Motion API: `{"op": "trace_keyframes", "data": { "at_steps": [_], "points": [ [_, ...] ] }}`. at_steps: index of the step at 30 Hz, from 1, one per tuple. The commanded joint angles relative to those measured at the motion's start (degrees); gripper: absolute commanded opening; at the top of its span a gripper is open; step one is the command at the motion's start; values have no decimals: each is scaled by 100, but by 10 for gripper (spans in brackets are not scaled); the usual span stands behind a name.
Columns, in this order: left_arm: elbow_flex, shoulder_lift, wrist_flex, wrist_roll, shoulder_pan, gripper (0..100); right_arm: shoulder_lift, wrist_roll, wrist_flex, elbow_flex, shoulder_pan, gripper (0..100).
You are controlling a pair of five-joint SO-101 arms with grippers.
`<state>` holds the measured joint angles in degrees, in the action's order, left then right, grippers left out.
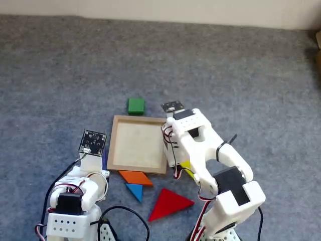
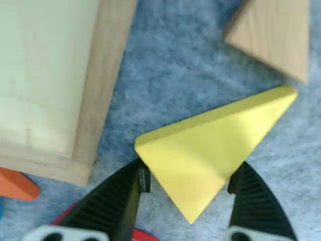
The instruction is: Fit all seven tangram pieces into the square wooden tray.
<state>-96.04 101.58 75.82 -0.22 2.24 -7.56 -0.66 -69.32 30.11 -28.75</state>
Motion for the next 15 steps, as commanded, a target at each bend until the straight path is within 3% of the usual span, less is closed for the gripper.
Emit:
{"op": "trace_keyframes", "data": {
  "at_steps": [1,9,15],
  "points": [
    [-119,233,18,-26,-40,5,365,35,-75,-13,-66,221],
    [-119,233,18,-26,-40,5,558,-378,-198,-48,-92,378],
    [-119,233,18,-26,-40,5,549,-466,-40,-101,-374,383]
  ]
}}
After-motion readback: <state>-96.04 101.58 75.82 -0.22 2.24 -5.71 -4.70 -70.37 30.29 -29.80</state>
